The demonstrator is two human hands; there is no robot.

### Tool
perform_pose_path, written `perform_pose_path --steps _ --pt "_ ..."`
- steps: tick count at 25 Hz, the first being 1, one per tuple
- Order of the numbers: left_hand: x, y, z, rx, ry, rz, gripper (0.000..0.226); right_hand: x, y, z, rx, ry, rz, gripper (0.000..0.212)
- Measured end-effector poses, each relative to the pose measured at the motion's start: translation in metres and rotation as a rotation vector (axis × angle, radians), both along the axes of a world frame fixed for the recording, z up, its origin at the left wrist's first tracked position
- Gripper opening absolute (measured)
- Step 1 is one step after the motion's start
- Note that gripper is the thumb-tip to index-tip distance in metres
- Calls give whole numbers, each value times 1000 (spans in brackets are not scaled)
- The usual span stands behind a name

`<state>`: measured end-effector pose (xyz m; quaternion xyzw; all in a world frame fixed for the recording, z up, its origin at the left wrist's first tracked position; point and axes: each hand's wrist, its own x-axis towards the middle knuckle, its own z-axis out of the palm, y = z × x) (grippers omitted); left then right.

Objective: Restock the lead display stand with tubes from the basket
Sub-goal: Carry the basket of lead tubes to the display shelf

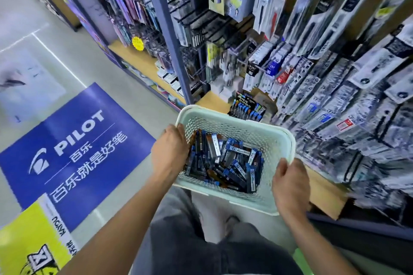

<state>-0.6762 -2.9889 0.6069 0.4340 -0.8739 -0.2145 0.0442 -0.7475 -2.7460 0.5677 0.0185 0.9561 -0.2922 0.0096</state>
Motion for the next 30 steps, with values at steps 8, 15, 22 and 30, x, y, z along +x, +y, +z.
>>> perform_pose_path --steps 8,15,22,30 --pt "-85 -121 -90 34 -63 -181 41 -37 -109 -85 -39 -22 -221 29" --pt "-154 -182 -145 40 -149 -472 39 -41 -181 -141 -24 -109 -564 28" --pt "-152 -161 -254 68 -253 -627 41 -5 -166 -235 114 -194 -710 32" --pt "-131 -151 -446 90 -312 -588 43 1 -165 -418 174 -359 -722 36"
